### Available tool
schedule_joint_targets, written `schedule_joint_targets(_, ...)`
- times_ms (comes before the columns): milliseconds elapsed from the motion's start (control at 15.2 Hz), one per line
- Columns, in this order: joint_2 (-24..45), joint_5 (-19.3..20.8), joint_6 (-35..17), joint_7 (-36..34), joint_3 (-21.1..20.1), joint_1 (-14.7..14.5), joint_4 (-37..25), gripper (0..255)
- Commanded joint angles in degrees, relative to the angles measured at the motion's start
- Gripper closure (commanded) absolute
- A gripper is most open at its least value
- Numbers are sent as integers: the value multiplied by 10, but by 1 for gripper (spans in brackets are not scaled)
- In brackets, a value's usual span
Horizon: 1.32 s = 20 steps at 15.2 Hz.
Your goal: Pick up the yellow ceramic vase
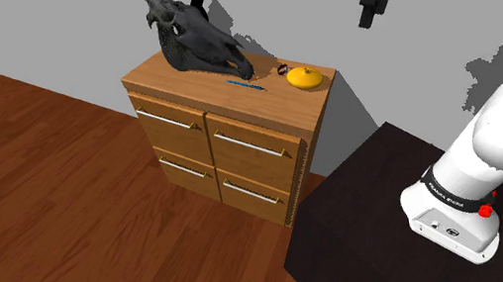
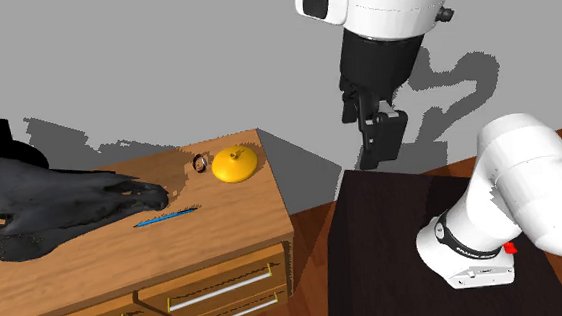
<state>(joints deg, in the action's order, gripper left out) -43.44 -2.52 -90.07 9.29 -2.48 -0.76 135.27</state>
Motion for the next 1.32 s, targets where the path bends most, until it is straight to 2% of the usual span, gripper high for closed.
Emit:
schedule_joint_targets(0, 0, 0, 0, 0, 0, 0, 0, 0)
schedule_joint_targets(660, 139, 40, -176, 66, 52, 27, 26, 0)
schedule_joint_targets(1254, 310, 49, -312, 123, 96, 45, -19, 0)
